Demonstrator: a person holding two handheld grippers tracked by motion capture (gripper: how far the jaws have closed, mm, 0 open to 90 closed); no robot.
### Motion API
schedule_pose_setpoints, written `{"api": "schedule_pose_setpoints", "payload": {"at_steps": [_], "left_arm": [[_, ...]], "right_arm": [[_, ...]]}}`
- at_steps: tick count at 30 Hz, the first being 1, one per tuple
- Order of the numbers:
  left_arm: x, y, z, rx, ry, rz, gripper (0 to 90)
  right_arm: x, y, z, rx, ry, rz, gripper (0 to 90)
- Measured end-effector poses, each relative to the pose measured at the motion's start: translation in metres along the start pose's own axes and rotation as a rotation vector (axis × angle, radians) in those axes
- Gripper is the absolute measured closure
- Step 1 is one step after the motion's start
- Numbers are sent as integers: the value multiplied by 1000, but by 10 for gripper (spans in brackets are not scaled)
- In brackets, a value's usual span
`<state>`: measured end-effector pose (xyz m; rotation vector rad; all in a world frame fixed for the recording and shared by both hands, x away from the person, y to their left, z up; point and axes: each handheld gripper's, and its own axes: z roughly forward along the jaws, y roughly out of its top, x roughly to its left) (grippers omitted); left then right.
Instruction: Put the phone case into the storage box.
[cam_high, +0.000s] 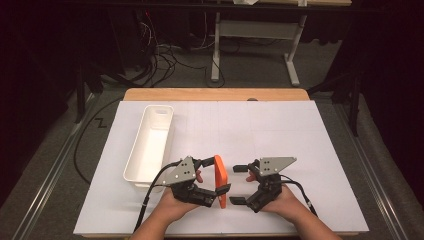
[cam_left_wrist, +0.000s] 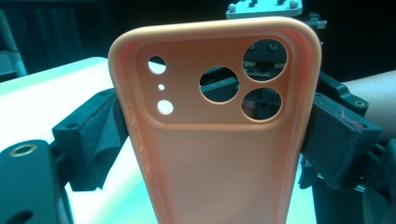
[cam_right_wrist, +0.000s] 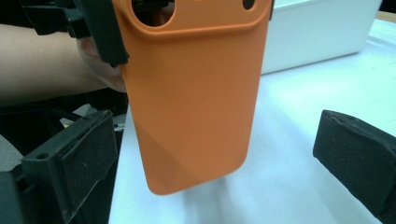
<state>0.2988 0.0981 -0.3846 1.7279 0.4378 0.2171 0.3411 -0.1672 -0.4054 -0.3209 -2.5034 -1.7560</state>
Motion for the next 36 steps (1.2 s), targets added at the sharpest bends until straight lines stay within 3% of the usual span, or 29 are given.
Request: {"api": "schedule_pose_setpoints", "payload": {"at_steps": [11,22,34,36], "left_arm": [[1,0,-5,3,78,-6,153],[2,-1,-10,3,124,-10,153],[3,-1,-13,12,182,-10,154],[4,0,-13,12,207,-11,154]], "right_arm": [[-4,-4,-9,12,-66,3,0],[-6,-6,-19,26,-134,-3,0],[-9,-13,-47,38,-237,15,0],[-9,-14,-50,40,-248,17,0]]}}
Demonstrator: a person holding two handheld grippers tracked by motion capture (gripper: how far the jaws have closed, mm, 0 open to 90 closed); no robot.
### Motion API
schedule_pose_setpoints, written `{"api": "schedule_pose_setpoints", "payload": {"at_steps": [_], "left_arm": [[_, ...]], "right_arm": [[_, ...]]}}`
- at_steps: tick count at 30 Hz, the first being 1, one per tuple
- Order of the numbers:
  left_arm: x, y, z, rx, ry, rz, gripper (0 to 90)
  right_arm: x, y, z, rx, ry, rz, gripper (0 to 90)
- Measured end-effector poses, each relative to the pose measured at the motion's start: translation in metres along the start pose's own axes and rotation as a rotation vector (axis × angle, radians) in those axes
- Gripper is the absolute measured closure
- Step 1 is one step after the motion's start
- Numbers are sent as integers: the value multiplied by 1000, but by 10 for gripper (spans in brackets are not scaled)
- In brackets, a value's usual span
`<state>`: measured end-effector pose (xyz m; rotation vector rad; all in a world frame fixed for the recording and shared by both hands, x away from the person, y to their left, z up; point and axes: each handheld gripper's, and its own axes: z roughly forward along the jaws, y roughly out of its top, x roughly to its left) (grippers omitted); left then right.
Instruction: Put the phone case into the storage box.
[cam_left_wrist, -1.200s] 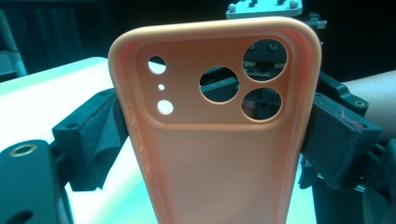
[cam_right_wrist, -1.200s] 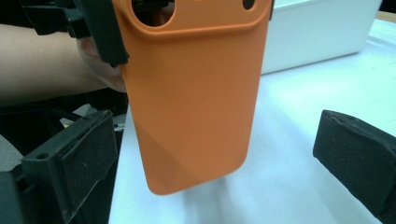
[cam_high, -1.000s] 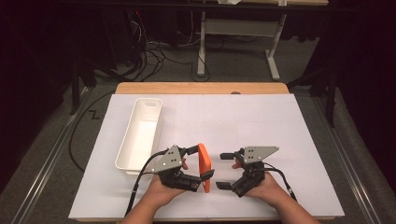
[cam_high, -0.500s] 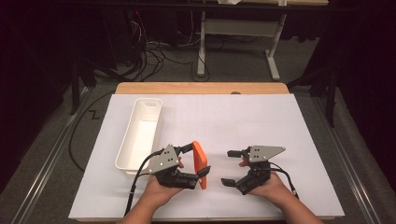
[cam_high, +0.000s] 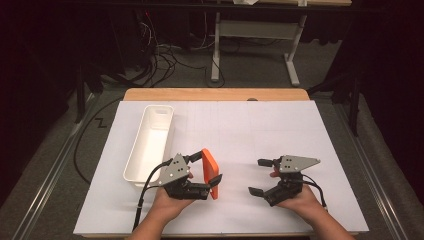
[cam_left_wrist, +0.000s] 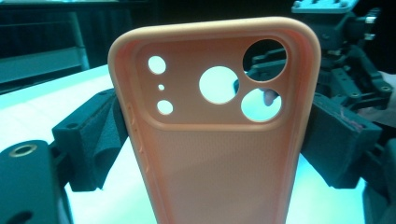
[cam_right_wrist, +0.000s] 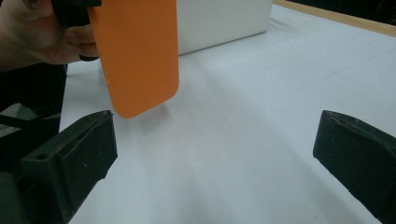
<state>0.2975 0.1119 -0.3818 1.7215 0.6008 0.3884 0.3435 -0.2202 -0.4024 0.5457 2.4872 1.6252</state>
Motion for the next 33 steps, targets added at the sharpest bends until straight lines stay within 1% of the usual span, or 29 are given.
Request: {"api": "schedule_pose_setpoints", "payload": {"at_steps": [1,2,3,6,7,11,12,14,16,18,19,23,26,29,30,31,32,33], "left_arm": [[1,1,0,-1,9,-3,154],[1,1,0,-1,9,-3,154],[2,2,-2,-8,25,-8,154],[2,3,-3,-11,36,-10,154],[2,2,-4,-5,43,-6,154],[0,2,-6,6,71,2,155],[0,2,-6,6,71,2,155],[0,2,-9,16,95,9,155],[0,2,-12,20,110,3,155],[0,1,-13,21,116,0,155],[0,0,-15,27,132,-3,155],[-2,-3,-18,28,162,-5,155],[-4,-5,-19,24,166,-11,155],[-6,-6,-20,10,166,-16,154],[-6,-6,-20,10,170,-13,154],[-6,-6,-20,10,170,-13,154],[-7,-6,-20,10,175,-9,154],[-7,-7,-20,10,185,-1,154]], "right_arm": [[0,-1,-2,-2,-9,-1,0],[-1,-1,-3,0,-14,-1,0],[-1,-2,-5,3,-24,-1,0],[-2,-4,-8,5,-36,2,0],[-2,-6,-10,11,-48,4,0],[-3,-9,-13,19,-66,8,0],[-3,-9,-13,19,-66,8,0],[-3,-10,-14,25,-79,7,0],[-3,-12,-15,26,-87,8,0],[-3,-12,-15,27,-91,9,0],[-4,-13,-16,30,-103,11,0],[-4,-14,-17,30,-130,11,0],[-5,-15,-18,26,-140,19,0],[-7,-19,-20,16,-171,33,0],[-8,-19,-21,14,-180,37,0],[-8,-19,-21,14,-180,37,0],[-9,-21,-23,11,-200,46,0],[-10,-22,-24,10,-210,50,0]]}}
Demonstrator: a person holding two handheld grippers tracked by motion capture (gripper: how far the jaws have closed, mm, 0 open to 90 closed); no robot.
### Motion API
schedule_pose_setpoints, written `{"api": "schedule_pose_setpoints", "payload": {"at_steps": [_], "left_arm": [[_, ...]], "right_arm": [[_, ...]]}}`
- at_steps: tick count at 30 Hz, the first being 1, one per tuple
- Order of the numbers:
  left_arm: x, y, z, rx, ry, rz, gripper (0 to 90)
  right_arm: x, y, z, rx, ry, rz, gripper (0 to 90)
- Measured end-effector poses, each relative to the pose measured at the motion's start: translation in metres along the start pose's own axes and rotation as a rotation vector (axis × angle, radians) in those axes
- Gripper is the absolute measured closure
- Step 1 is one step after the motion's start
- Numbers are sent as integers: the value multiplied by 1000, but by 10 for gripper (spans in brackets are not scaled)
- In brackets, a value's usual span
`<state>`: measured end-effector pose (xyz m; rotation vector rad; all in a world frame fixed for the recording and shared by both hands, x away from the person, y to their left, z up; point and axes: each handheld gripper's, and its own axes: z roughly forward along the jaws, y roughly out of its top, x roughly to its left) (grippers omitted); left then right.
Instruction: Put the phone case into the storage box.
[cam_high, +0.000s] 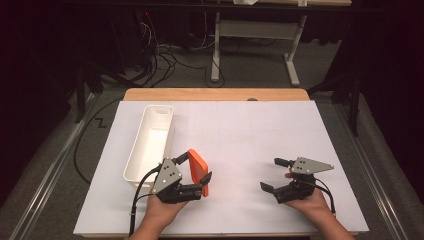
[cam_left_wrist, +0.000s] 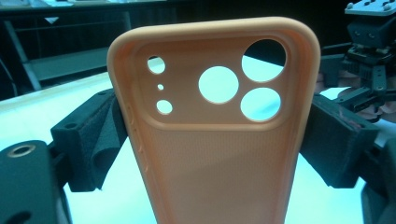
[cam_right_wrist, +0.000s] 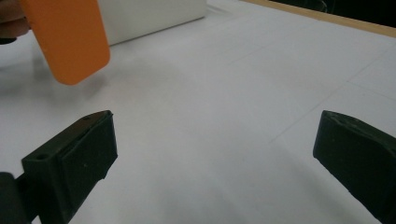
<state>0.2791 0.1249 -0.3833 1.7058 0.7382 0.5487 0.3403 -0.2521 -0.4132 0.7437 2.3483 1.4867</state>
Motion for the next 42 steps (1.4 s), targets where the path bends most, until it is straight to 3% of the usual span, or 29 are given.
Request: {"api": "schedule_pose_setpoints", "payload": {"at_steps": [8,17,22,34,42], "left_arm": [[0,-1,-3,-25,38,-4,154],[1,0,-7,-61,64,-7,155],[2,2,-10,-81,79,-15,155],[6,6,-14,-94,93,-9,155],[7,13,-19,-134,100,-2,156]], "right_arm": [[-7,-6,-9,-7,-96,31,0],[-12,-12,-17,-15,-159,59,0],[-13,-14,-21,-24,-227,77,0],[-12,-15,-26,-66,-251,96,0],[-13,-16,-28,-82,-260,97,0]]}}
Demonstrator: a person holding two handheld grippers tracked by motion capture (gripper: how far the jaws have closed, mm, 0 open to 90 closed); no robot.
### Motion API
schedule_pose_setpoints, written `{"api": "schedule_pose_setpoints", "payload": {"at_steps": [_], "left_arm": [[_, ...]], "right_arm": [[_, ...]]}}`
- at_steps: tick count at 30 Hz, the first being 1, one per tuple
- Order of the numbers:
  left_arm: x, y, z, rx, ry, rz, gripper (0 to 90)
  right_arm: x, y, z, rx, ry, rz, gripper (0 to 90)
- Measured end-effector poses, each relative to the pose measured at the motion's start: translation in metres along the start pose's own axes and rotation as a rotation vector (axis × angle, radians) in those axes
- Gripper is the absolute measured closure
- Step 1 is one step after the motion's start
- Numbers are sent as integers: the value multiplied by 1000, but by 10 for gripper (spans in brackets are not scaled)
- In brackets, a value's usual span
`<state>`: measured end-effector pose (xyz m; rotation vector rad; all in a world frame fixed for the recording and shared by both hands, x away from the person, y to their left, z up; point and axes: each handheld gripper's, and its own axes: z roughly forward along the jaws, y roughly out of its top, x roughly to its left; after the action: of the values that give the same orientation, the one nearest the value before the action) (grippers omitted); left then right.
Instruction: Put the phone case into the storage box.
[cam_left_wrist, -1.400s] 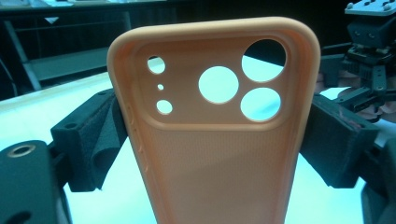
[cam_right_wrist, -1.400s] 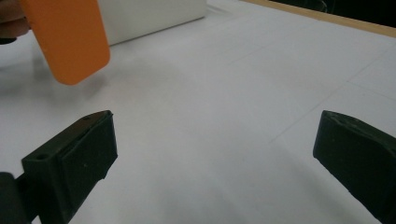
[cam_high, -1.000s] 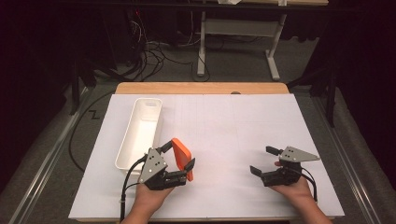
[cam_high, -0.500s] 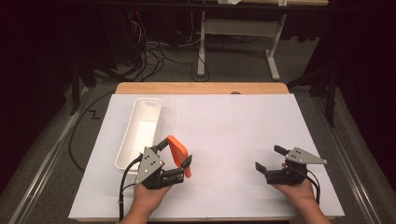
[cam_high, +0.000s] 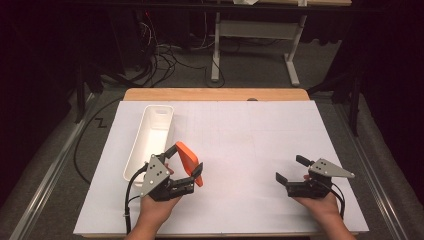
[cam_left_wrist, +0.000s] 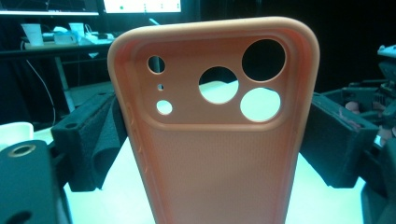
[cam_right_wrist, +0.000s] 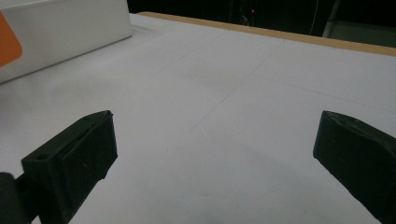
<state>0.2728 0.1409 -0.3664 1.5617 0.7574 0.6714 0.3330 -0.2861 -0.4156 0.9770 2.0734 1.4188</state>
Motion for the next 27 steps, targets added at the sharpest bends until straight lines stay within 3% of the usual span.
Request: {"api": "schedule_pose_setpoints", "payload": {"at_steps": [27], "left_arm": [[14,20,-18,-83,69,7,158]], "right_arm": [[8,-2,4,-14,39,-25,0]]}}
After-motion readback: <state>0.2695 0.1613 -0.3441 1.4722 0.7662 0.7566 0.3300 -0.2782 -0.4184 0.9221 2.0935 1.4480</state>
